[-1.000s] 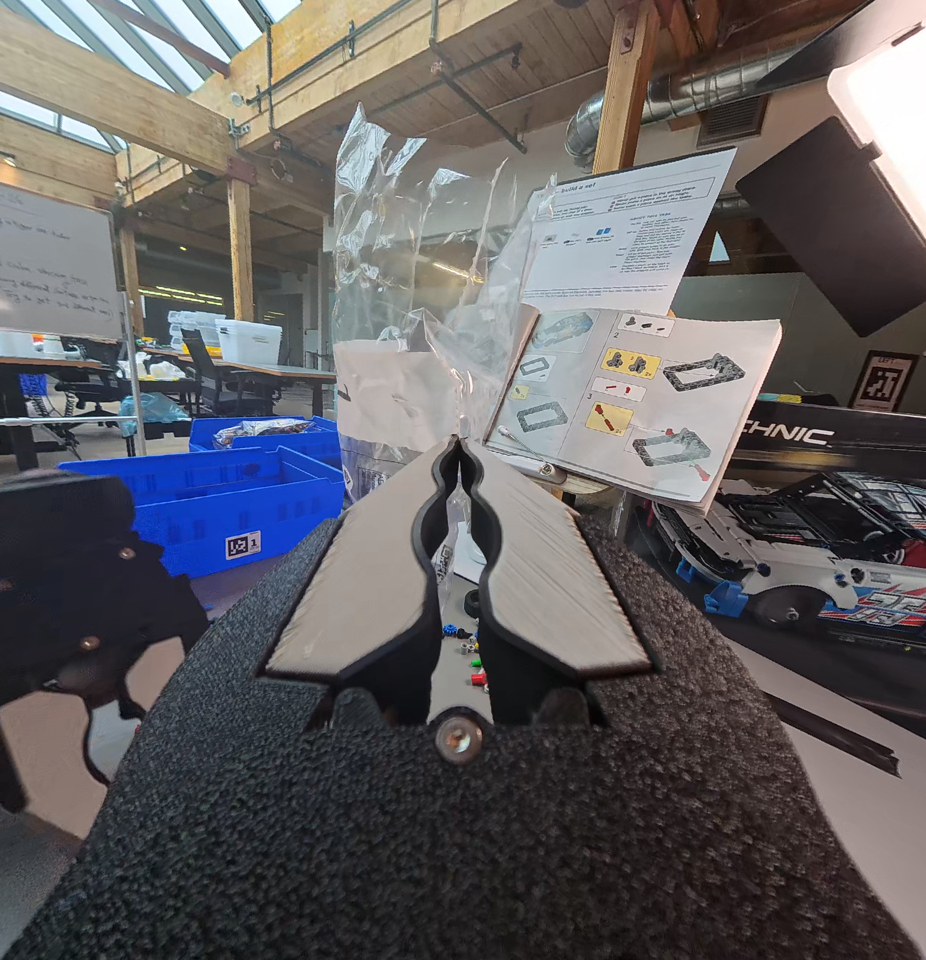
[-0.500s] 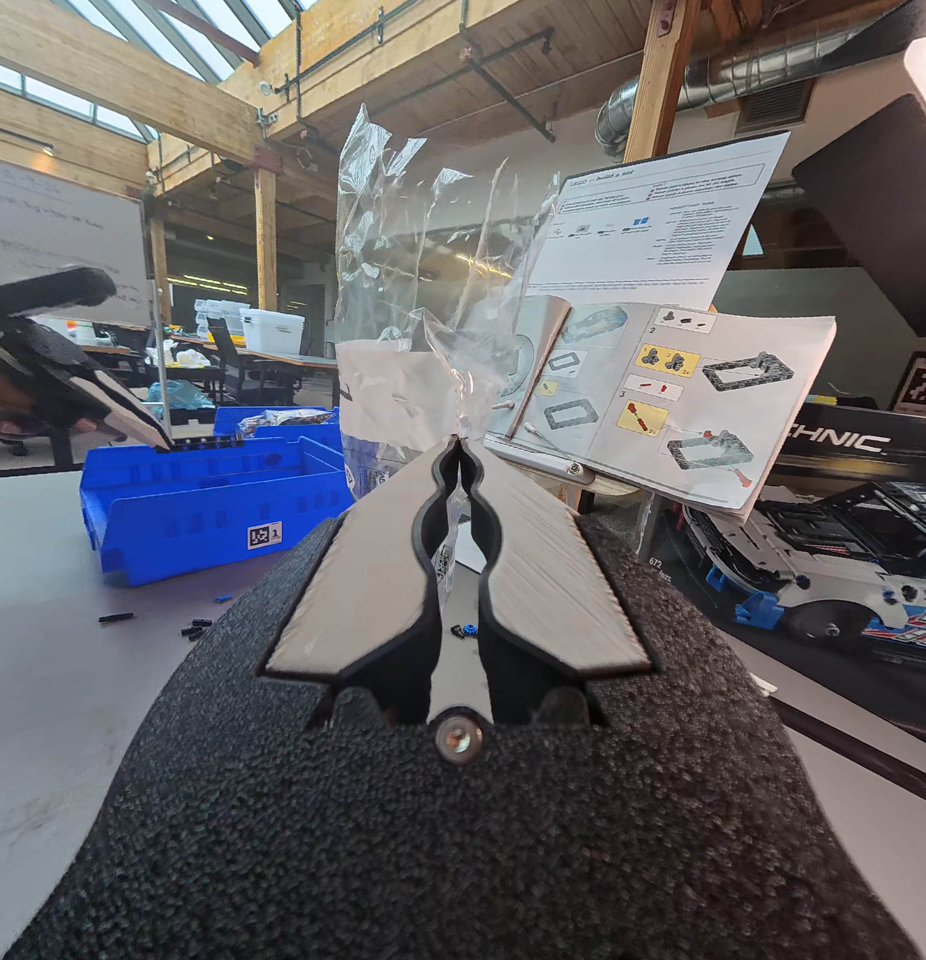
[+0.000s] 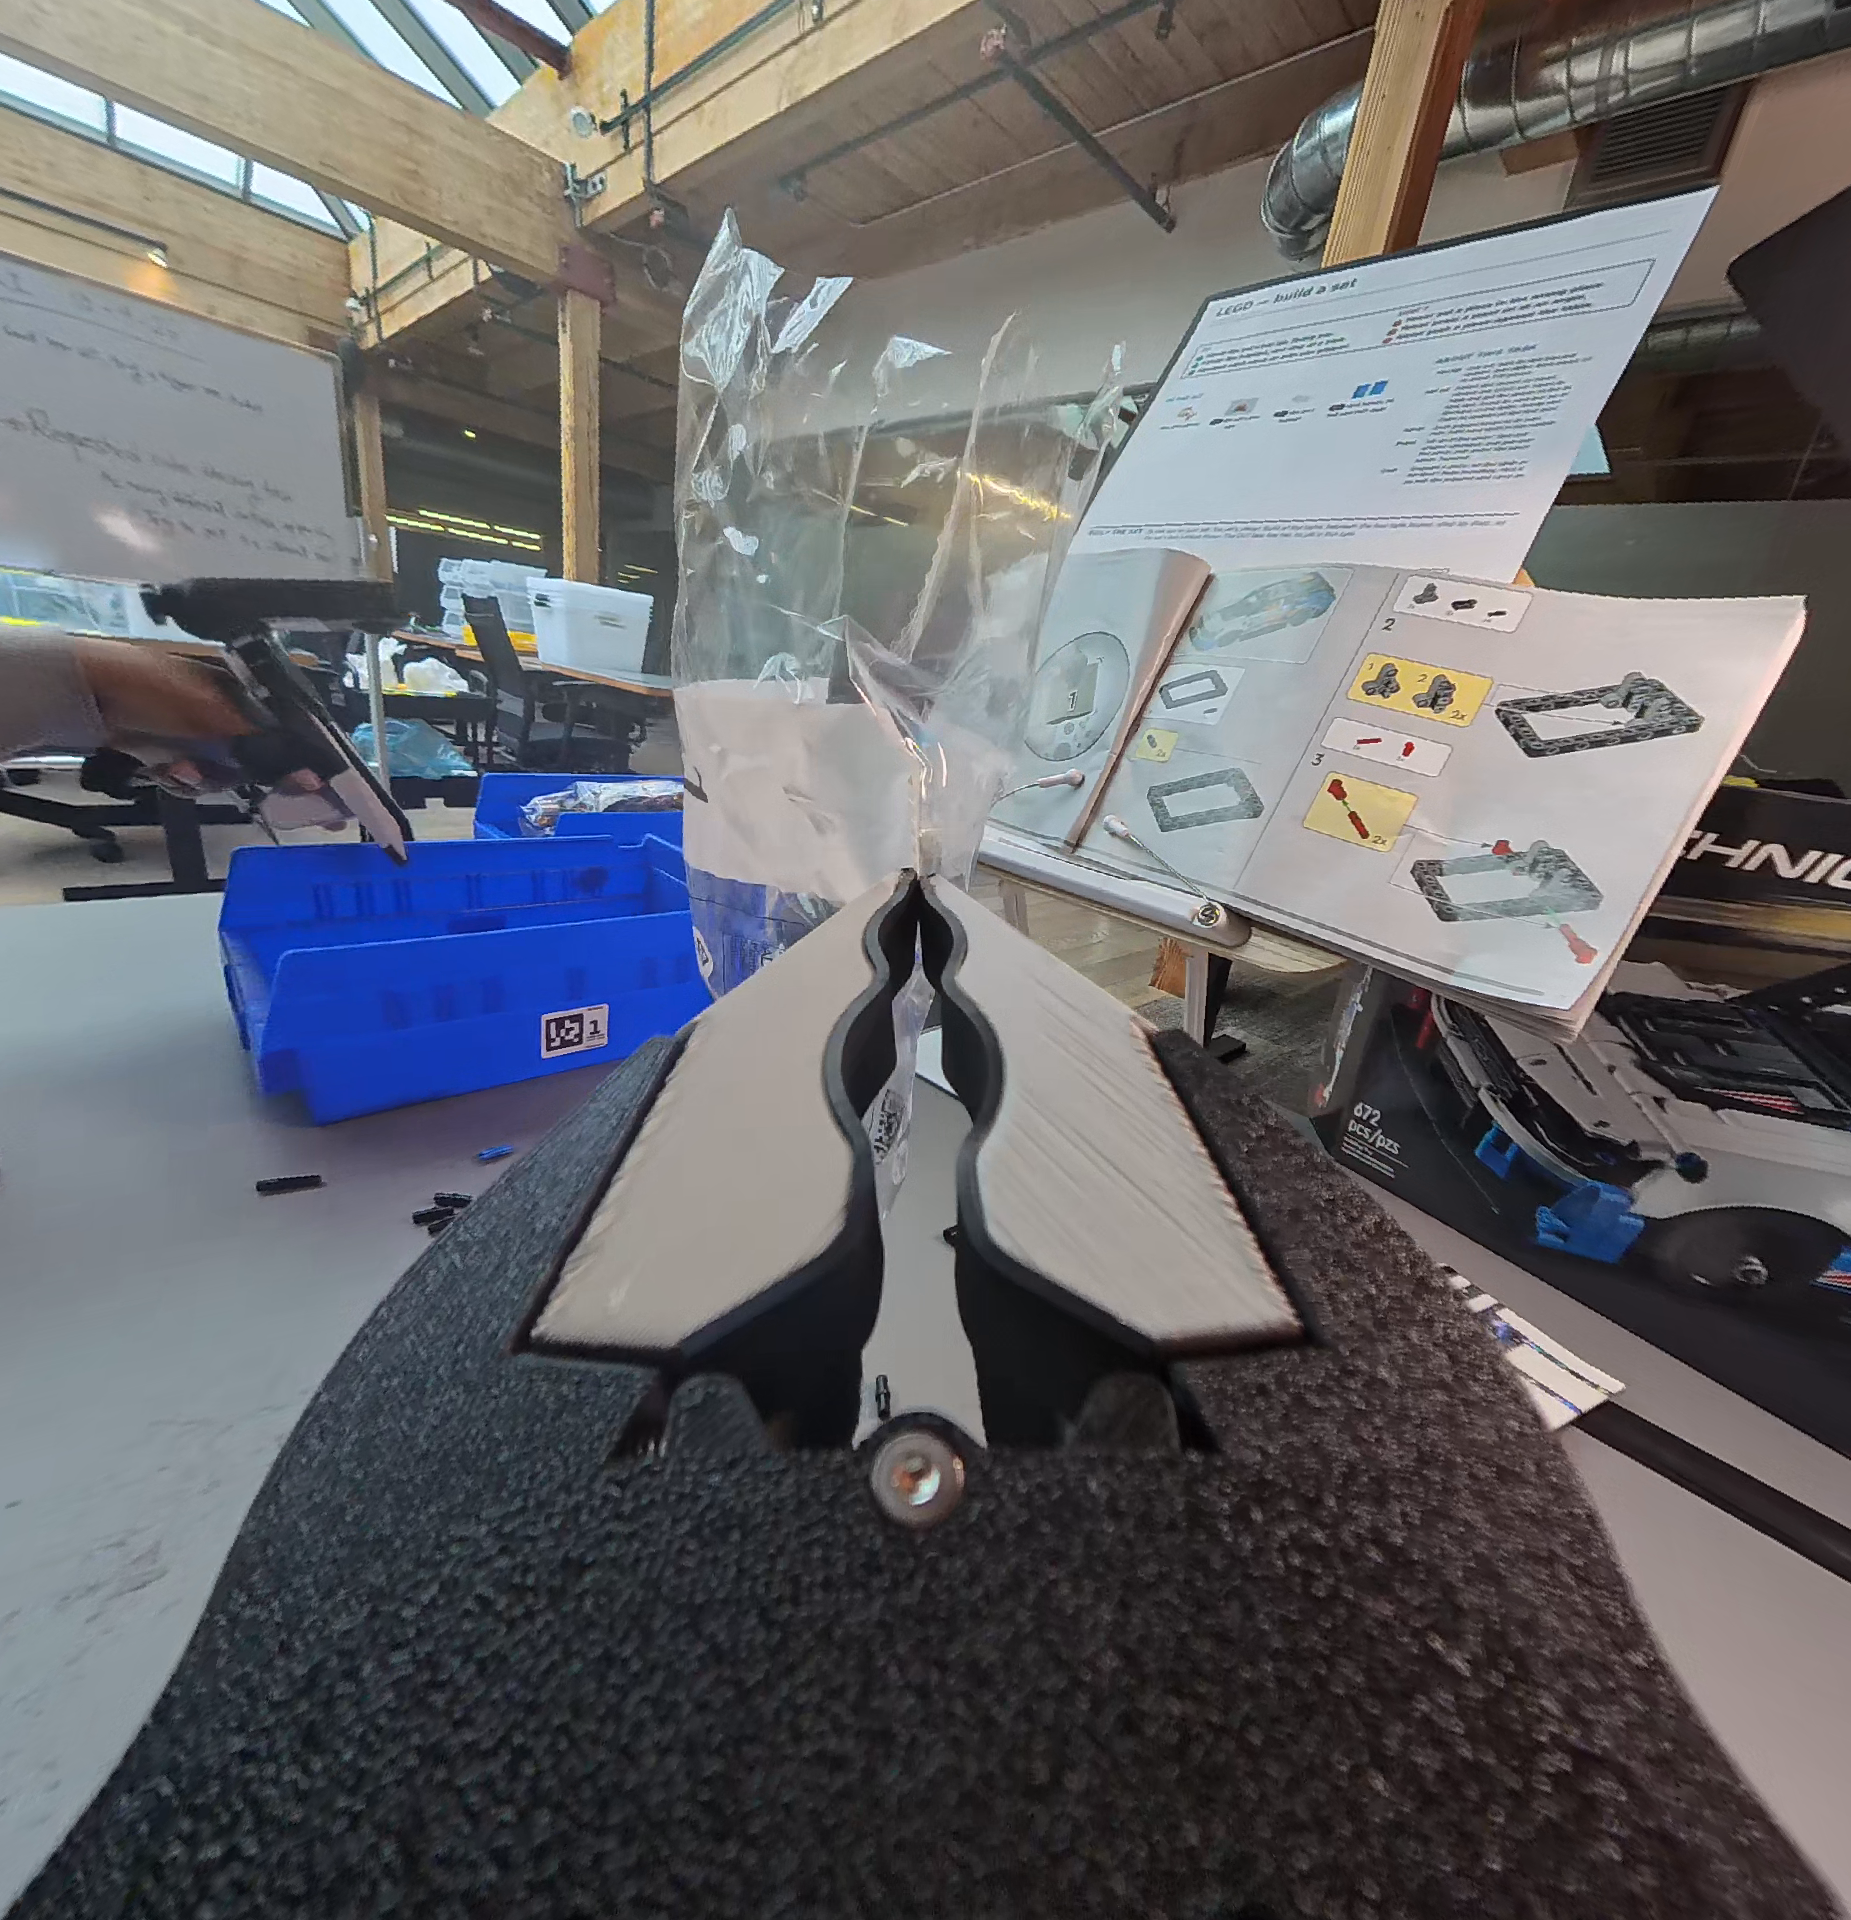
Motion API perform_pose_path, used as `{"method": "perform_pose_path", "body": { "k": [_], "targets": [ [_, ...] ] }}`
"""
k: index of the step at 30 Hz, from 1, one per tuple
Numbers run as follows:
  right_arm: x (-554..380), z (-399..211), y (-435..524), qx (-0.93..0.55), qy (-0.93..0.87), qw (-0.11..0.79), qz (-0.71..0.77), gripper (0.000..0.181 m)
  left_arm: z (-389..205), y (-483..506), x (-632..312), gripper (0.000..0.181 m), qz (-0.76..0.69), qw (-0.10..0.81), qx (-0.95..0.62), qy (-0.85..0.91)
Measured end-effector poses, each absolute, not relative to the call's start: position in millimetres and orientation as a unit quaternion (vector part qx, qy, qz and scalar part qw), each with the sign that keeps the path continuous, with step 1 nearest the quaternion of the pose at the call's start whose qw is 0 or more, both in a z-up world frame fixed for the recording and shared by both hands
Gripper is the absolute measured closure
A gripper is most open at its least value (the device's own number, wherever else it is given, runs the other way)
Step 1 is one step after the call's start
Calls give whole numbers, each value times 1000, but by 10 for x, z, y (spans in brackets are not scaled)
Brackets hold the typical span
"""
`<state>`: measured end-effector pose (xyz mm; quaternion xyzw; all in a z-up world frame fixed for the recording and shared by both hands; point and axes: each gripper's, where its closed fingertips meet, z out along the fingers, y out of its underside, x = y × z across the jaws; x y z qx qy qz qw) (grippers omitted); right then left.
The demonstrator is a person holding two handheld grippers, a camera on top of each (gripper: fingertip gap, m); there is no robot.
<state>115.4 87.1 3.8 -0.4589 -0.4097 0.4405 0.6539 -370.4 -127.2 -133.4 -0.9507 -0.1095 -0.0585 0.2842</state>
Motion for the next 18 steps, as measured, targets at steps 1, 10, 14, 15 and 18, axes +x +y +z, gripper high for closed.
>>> {"method": "perform_pose_path", "body": {
  "k": [1,10,14,15,18],
  "targets": [
    [1139,28,859,-459,-412,652,441,181,-1421,-1275,-3666,118,-92,262,-954,-112],
    [957,-103,685,-453,-449,630,444,181,-1696,-1224,-3894,174,-91,258,-948,-165],
    [881,-176,582,-450,-465,612,454,181,-1425,-1284,-3936,174,-59,317,-930,-175],
    [853,-194,545,-447,-471,607,459,181,-1312,-1292,-3942,174,-50,336,-924,-176],
    [759,-230,420,-435,-484,591,476,181,-883,-1293,-4005,174,-4,391,-905,-168]
  ]
}}
